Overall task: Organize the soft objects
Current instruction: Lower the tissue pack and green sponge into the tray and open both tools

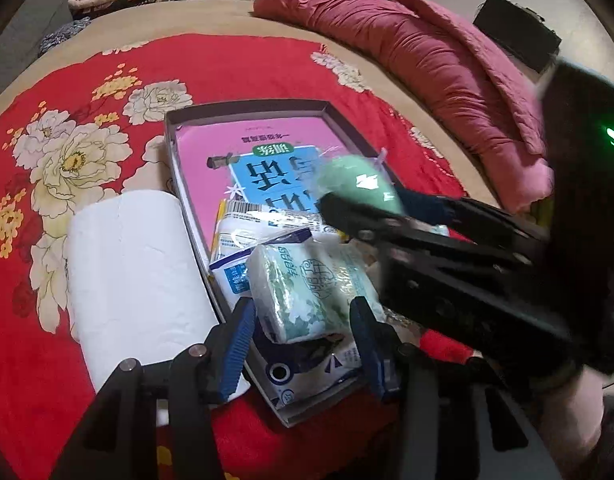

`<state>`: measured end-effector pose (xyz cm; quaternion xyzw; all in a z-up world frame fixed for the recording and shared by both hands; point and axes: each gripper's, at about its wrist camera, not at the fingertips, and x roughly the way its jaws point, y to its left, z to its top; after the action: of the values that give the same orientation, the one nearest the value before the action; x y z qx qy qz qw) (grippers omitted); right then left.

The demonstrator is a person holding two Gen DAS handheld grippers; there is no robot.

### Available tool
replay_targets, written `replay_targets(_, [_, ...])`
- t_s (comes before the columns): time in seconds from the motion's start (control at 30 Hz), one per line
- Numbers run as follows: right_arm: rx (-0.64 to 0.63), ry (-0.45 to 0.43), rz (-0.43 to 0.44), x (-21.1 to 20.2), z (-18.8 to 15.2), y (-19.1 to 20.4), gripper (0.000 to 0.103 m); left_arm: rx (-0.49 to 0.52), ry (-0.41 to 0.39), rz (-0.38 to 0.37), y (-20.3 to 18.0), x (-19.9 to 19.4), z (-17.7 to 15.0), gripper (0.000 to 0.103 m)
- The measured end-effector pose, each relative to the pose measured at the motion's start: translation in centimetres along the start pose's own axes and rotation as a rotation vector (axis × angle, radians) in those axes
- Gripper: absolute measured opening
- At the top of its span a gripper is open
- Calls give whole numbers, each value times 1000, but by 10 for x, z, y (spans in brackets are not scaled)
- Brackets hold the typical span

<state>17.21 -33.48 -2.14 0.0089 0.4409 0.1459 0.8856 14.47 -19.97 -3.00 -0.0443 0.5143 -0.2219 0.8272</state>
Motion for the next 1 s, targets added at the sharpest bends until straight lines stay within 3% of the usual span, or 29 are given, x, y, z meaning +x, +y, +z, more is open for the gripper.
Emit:
replay_targets(0.2, [-82,166,-13,33,6,6,52,-1,4,-6,1,-2,-4,49])
replay_targets(0.4, [-112,207,-39,47,8,9,53,-8,1,-3,3,-3,-6,50])
replay_targets(0.5, [-94,188,-35,44,7,8,53,-9,-2,0,4,-3,-5,50])
replay_targets(0.63, [-74,138,-44,30,6,6,63,-6,-9,0,4,-4,-4,50])
replay_targets(0.87, [23,2,-103,-12,-3,-8,71,3,-10,0,-2,-2,-3,50])
replay_targets(1.0, [97,-78,-149,-36,-17,-17,74,13,-11,-13,-9,1,-1,63])
